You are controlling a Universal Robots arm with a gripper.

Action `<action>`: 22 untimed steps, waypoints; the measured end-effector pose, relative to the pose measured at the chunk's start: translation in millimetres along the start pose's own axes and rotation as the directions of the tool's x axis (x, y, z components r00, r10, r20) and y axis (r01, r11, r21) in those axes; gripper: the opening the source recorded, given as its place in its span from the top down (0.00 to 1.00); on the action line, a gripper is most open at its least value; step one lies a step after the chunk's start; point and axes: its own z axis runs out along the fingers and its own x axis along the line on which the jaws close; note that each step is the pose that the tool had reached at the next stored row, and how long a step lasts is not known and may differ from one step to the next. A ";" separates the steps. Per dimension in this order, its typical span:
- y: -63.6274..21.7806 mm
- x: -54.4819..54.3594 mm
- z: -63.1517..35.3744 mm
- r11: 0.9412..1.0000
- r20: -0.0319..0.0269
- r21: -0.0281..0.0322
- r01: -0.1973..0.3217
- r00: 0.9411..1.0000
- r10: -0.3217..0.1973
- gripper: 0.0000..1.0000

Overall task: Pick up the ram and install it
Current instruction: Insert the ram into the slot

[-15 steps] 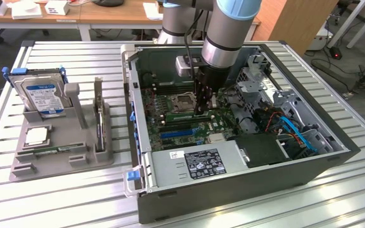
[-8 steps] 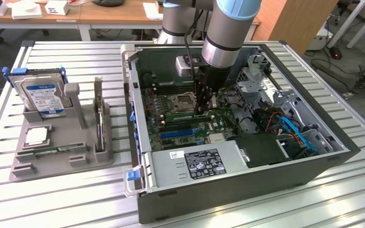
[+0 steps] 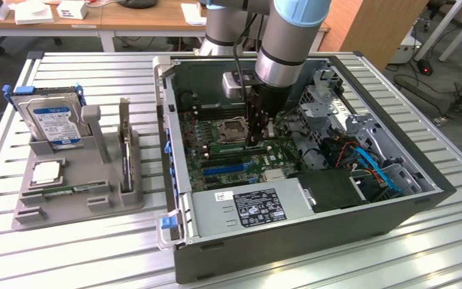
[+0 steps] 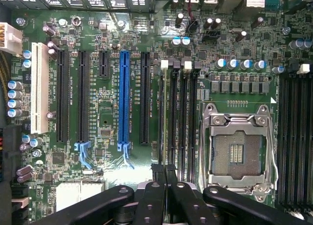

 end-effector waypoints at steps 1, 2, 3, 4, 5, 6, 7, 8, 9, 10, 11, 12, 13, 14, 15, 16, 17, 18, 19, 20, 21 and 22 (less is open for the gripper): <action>0.0 0.0 0.4 1.000 0.000 0.000 0.000 1.000 0.000 0.90; 0.0 0.0 0.9 1.000 0.000 0.000 0.000 1.000 0.000 0.90; -0.1 0.0 1.4 1.000 0.000 0.000 0.000 1.000 0.000 0.90; -0.1 0.0 1.8 1.000 0.000 0.000 0.000 1.000 0.000 0.90; -0.1 0.0 1.8 1.000 0.000 0.000 0.000 1.000 0.000 0.90; -0.1 0.1 1.8 1.000 0.000 0.000 0.000 1.000 0.000 0.90; -0.1 0.0 1.9 1.000 0.000 0.000 0.000 1.000 0.000 0.90; -0.1 0.0 1.9 1.000 0.000 0.000 0.000 1.000 0.000 0.90; -0.1 0.0 1.9 1.000 0.000 0.000 0.000 1.000 0.000 0.90; -0.1 0.0 1.9 1.000 0.000 0.000 0.000 1.000 0.000 0.90; -0.1 0.0 1.9 1.000 0.000 0.000 0.000 1.000 0.000 0.90; -0.1 0.0 1.9 1.000 0.000 0.000 0.000 1.000 0.000 0.89; -0.1 0.0 2.0 1.000 0.000 0.000 0.000 1.000 0.000 0.89; -0.1 0.0 2.0 1.000 0.000 0.000 0.000 1.000 0.000 0.83; -0.1 0.0 2.0 1.000 0.000 0.000 0.000 1.000 0.000 0.83; -0.1 0.0 2.0 1.000 0.000 0.000 0.000 1.000 0.000 0.76; -0.1 0.0 1.9 1.000 0.000 0.000 0.000 1.000 0.000 0.76; -0.1 0.0 2.0 1.000 0.000 0.000 0.000 1.000 0.000 0.76; -0.1 0.0 2.0 1.000 0.000 0.000 0.000 1.000 0.000 0.76; -0.1 0.0 1.9 1.000 0.000 0.000 0.000 1.000 0.000 0.76; -0.1 0.0 1.9 1.000 0.000 0.000 0.000 1.000 0.000 0.76; -0.1 0.0 1.3 1.000 0.000 0.000 0.000 1.000 0.000 0.76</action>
